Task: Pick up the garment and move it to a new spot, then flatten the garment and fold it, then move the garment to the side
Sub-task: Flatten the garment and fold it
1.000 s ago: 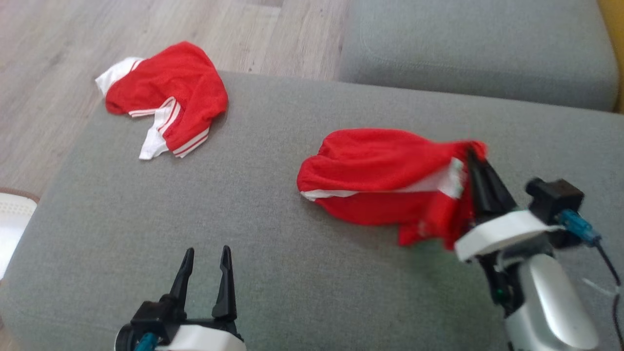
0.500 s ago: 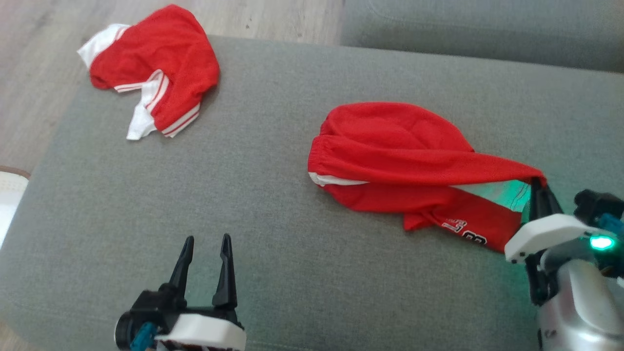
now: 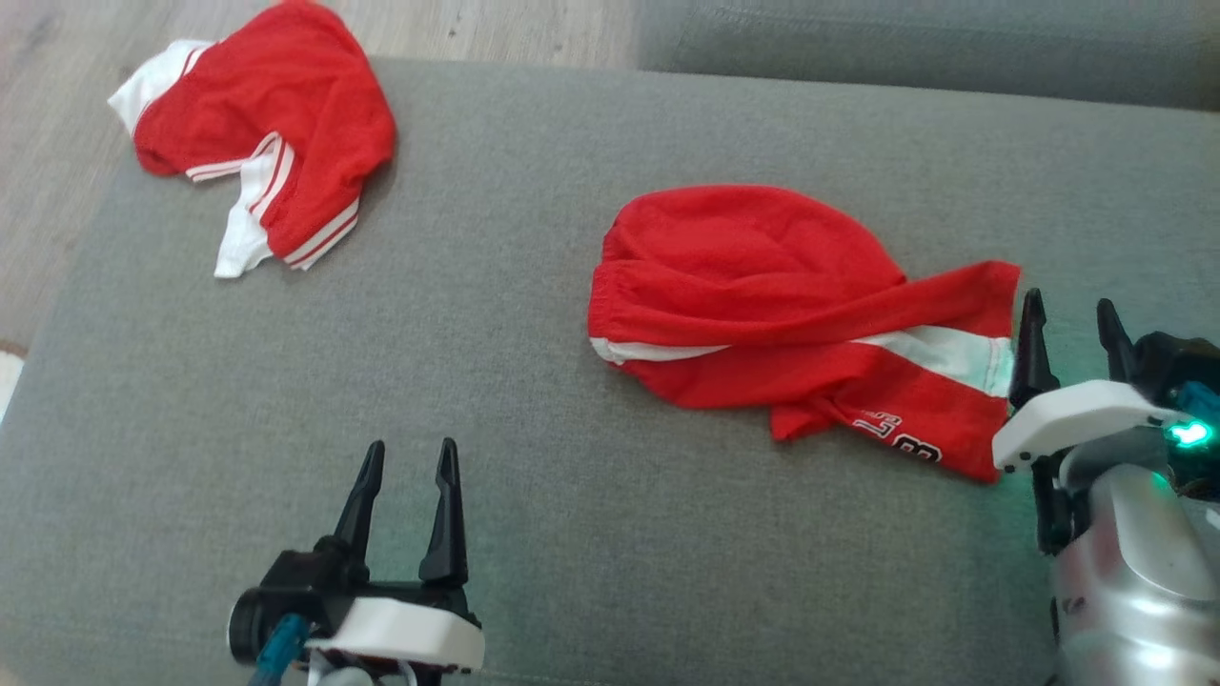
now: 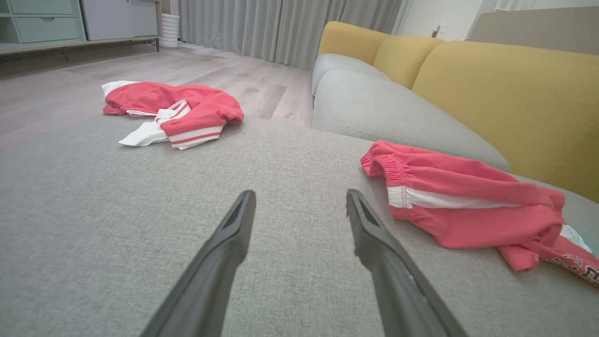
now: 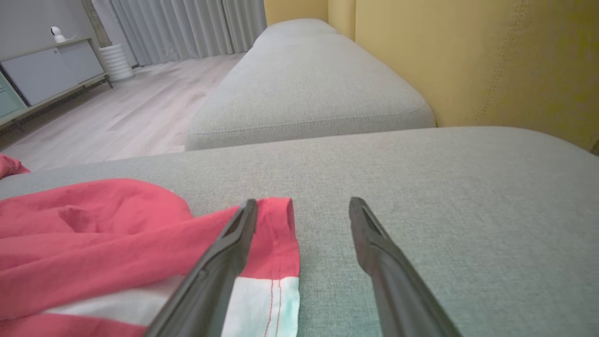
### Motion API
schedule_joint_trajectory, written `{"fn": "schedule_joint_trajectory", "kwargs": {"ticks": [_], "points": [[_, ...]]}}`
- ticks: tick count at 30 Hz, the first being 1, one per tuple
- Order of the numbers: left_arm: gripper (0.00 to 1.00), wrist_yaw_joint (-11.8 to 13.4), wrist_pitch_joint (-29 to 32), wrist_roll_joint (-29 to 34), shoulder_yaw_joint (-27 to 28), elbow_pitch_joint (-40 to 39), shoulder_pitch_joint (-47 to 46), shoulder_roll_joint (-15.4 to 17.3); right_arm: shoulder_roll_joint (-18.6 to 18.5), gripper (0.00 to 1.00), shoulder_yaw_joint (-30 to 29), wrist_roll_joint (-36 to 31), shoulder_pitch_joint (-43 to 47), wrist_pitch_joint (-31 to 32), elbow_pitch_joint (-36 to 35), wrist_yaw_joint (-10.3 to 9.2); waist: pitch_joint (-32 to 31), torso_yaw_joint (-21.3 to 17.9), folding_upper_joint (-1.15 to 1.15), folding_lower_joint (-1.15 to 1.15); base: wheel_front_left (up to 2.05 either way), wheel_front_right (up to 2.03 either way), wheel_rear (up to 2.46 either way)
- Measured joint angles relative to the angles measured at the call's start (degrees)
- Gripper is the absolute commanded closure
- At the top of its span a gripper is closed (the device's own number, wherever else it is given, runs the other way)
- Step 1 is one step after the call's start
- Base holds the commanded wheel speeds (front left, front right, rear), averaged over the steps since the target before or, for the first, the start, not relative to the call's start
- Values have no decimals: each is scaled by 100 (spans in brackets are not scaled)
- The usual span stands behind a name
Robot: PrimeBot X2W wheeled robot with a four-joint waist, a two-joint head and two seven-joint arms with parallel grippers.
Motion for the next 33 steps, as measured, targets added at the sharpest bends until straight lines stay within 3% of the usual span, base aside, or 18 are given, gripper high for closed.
{"fn": "schedule_joint_trajectory", "kwargs": {"ticks": [8,19,33], "points": [[0,-44,0,38,1,48,45,-1,21,0,349,-55,485,-143,-639,0,-419,-171,0,-1,0,0,0],[0,-43,0,33,5,181,350,12,54,0,1301,460,2064,-154,-2068,0,-1074,-551,0,-1,0,0,0],[0,19,2,-120,30,215,782,85,63,0,1588,831,3120,-20,-2900,0,-1429,-671,0,-1,0,0,0]]}}
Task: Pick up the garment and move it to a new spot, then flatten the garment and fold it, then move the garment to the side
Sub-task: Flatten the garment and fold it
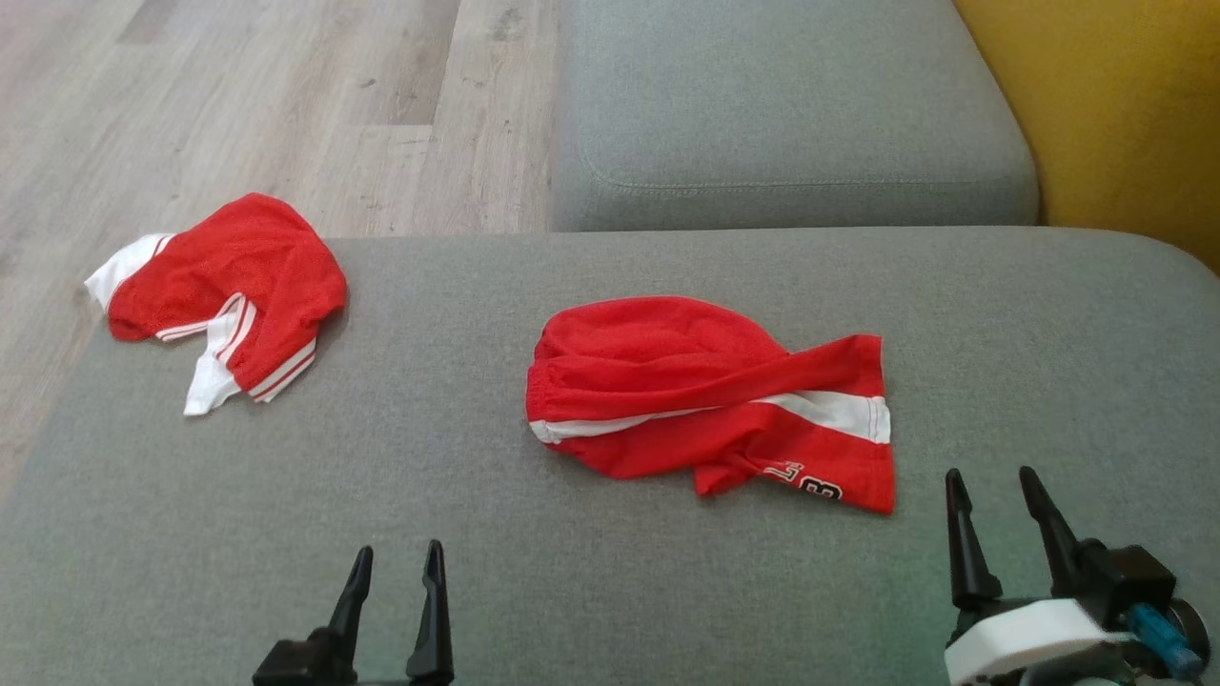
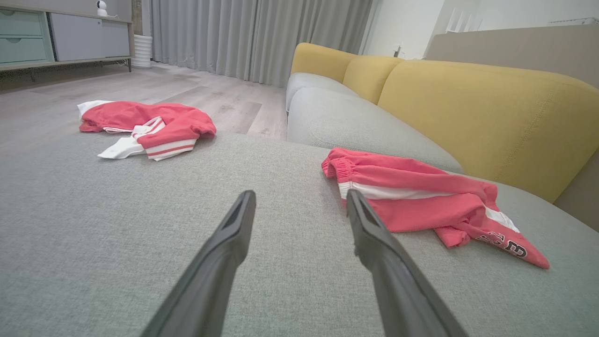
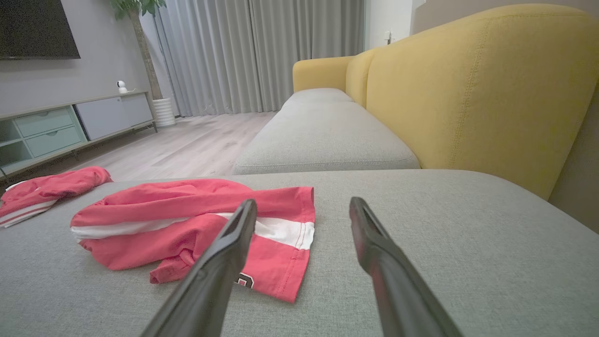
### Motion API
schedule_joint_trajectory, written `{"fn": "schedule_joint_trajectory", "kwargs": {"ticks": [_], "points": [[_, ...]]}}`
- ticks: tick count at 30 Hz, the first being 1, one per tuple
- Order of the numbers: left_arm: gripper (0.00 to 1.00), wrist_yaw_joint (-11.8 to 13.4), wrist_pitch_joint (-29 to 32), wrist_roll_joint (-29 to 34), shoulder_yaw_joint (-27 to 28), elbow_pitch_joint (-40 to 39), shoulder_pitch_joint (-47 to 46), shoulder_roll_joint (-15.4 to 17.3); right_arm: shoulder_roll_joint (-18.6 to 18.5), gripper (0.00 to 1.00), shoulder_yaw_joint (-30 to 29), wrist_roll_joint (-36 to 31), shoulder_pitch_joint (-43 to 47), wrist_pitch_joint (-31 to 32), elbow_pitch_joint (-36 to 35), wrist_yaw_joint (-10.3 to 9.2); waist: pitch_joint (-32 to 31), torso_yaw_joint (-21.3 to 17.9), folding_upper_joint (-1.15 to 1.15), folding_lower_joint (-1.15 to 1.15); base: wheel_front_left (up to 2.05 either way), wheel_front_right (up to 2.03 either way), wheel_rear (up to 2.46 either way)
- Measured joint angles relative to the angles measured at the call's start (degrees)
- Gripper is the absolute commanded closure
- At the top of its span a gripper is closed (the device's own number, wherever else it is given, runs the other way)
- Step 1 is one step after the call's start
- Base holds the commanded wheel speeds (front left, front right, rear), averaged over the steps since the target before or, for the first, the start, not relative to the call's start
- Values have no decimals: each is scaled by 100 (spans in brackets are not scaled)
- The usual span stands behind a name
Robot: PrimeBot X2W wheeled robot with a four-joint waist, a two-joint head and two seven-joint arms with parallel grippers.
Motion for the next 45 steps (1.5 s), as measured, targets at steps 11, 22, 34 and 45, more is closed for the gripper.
{"fn": "schedule_joint_trajectory", "kwargs": {"ticks": [11,22,34,45], "points": [[0,51,8,1,11,-19,13,69,0,0,100,78,0,51,-77,1,17,53,0,0,0,0,0],[0,100,10,-58,11,-64,14,98,0,0,109,83,-1,101,-77,0,150,37,0,1,0,0,0],[0,-148,434,-49,-229,134,-795,153,0,0,165,79,-39,164,-208,0,607,-93,0,1,0,0,0],[0,-778,814,-201,-439,1460,-2485,-67,-3,0,312,-67,-750,230,-411,0,1514,-441,-1,2,0,0,0]]}}
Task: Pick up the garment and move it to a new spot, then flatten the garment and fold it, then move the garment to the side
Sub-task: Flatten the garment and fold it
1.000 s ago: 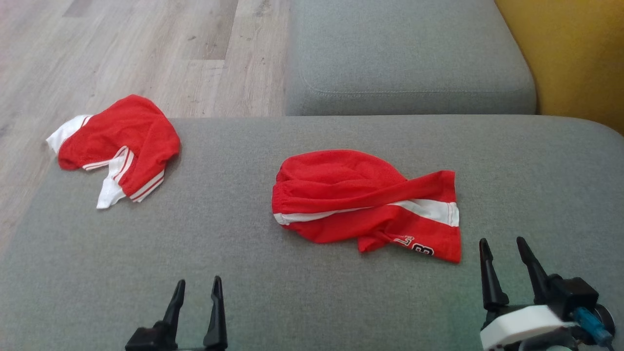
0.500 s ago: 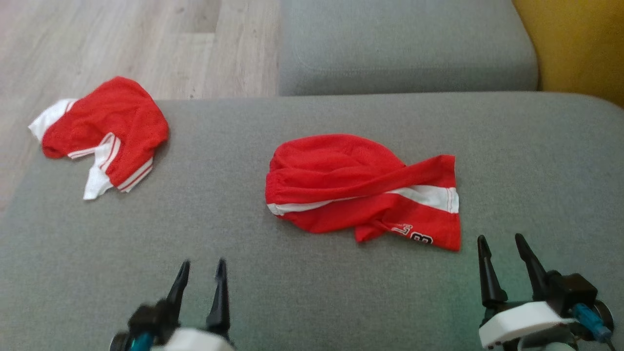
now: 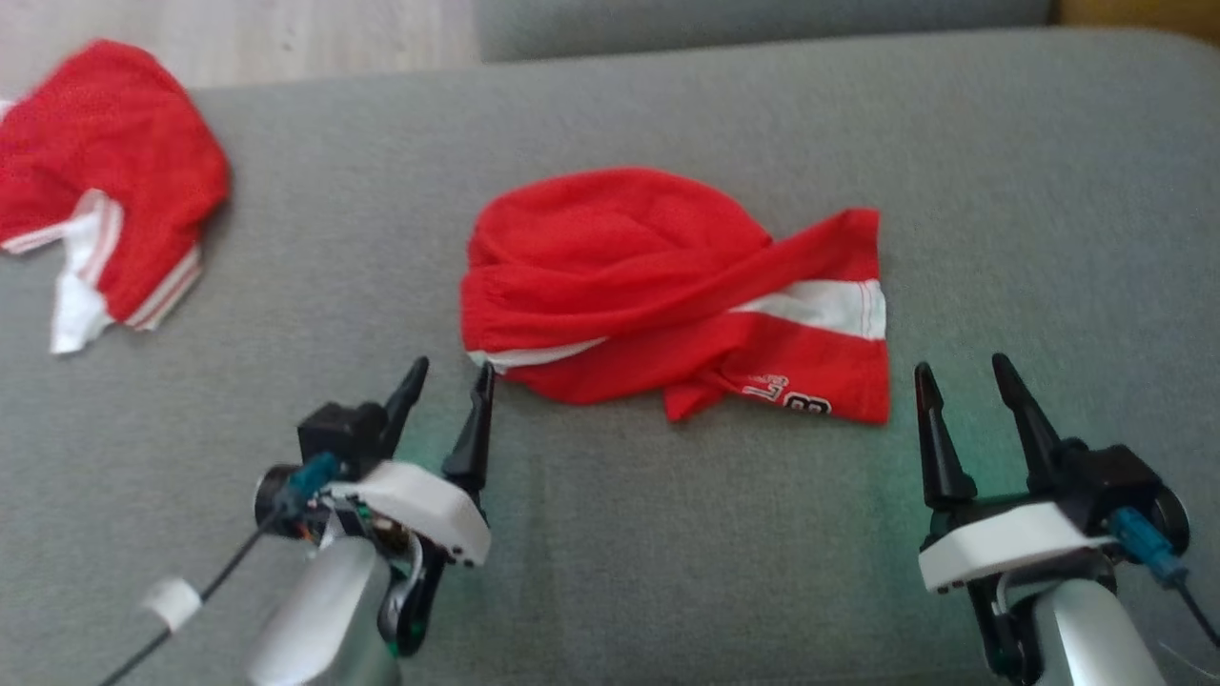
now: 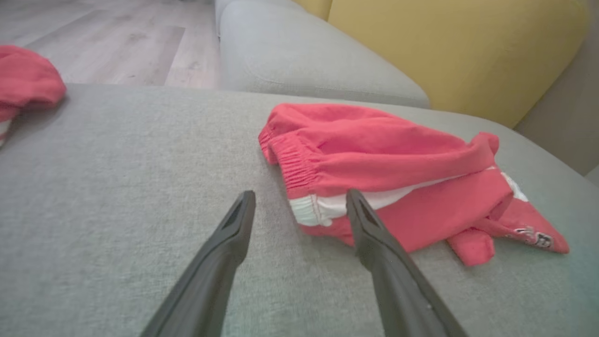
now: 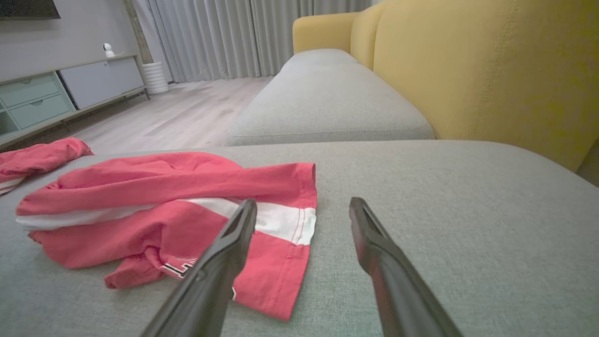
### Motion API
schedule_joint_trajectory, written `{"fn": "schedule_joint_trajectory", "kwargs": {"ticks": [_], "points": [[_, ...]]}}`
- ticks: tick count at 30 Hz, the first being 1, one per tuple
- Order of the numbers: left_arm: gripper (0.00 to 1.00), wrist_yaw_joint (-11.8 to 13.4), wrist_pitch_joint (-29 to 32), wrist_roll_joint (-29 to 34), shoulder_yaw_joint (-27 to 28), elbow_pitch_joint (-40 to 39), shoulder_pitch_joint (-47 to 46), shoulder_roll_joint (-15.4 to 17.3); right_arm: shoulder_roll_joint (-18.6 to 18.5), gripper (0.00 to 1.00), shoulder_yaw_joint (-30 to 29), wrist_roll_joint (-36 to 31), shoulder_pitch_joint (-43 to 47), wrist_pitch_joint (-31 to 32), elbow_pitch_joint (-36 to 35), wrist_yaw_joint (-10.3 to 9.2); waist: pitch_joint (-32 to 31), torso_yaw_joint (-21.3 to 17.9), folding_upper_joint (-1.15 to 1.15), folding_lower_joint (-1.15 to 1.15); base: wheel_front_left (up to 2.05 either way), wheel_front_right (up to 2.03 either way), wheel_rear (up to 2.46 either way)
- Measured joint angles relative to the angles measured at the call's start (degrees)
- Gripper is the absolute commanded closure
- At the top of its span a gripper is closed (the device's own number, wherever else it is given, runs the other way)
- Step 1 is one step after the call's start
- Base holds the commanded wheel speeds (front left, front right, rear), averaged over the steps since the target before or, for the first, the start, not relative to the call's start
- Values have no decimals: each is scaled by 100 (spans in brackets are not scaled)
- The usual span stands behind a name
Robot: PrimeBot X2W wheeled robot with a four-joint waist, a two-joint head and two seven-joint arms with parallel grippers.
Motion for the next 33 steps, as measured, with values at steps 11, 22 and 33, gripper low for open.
{"fn": "schedule_joint_trajectory", "kwargs": {"ticks": [11,22,33], "points": [[0,-275,-220,-249,-91,843,-555,-35,-1,0,-45,-42,-123,-44,45,0,468,-306,0,-1,0,0,0],[53,-350,-479,-455,-481,949,-766,-38,-1,0,-158,-48,-248,-89,127,0,530,-279,0,-2,0,0,0],[100,-380,-664,-504,-549,873,-769,-20,-7,0,-326,-33,-1112,318,692,0,601,-194,0,-2,0,0,0]]}}
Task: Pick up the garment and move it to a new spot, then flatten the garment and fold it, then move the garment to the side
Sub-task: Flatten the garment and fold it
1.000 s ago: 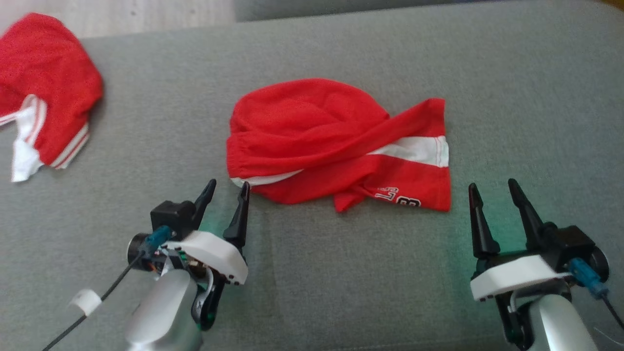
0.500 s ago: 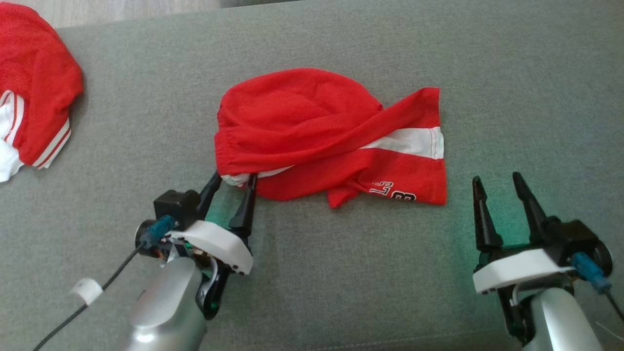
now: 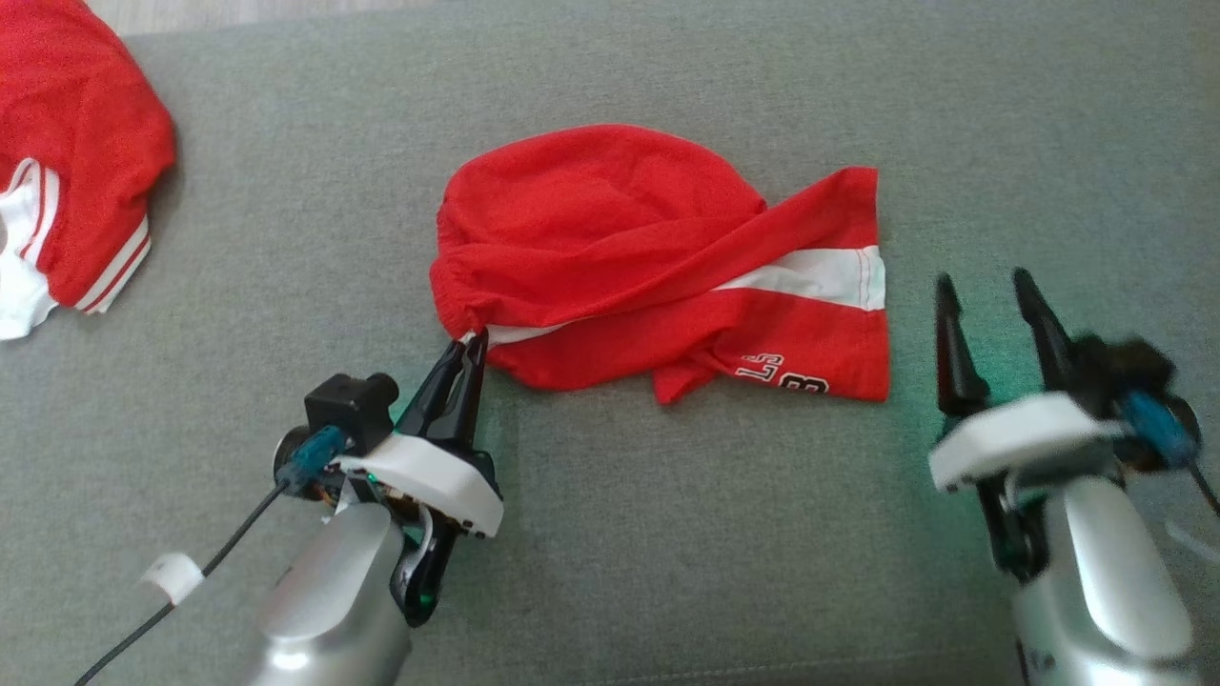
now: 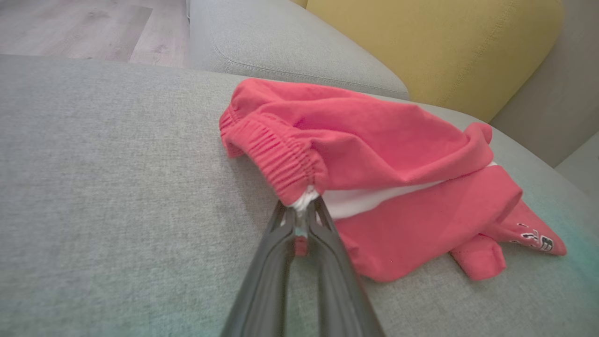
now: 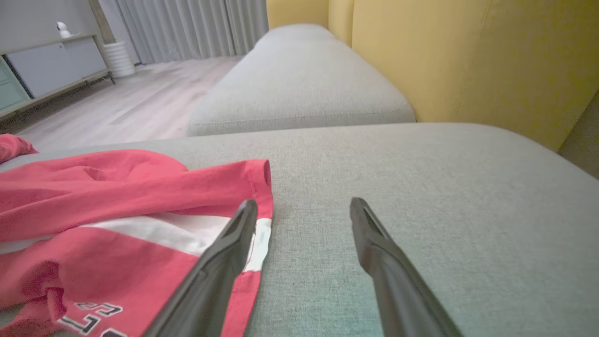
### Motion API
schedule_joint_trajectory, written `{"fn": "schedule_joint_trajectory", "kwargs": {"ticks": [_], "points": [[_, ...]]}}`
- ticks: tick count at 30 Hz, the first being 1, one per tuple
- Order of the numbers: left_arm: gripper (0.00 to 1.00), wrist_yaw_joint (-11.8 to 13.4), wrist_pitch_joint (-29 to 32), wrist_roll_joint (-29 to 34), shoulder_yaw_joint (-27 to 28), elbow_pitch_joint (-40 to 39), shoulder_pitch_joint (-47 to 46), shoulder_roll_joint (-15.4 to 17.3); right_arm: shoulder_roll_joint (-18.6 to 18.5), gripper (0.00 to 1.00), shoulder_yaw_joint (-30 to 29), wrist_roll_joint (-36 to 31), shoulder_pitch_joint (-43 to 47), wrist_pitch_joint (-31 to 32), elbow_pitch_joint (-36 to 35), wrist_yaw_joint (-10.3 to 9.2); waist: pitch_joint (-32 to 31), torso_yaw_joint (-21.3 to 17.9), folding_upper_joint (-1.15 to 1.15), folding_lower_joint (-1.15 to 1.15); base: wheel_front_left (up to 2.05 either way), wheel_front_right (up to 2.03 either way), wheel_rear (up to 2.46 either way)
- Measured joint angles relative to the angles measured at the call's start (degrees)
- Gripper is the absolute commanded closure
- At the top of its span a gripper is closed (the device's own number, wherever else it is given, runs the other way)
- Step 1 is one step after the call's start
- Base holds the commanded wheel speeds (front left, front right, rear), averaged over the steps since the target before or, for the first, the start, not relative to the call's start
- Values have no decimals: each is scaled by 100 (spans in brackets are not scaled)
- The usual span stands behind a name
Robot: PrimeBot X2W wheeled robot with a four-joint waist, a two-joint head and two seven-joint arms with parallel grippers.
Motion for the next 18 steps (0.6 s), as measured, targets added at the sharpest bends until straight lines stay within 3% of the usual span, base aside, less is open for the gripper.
{"fn": "schedule_joint_trajectory", "kwargs": {"ticks": [9,18], "points": [[100,-13,-94,3,-42,-38,-5,-42,-11,0,293,-14,-1035,865,1514,0,31,186,0,0,0,0,0],[100,-13,-103,3,-141,-75,-4,-109,-19,0,686,304,-1478,890,2546,0,-25,298,0,0,0,0,0]]}}
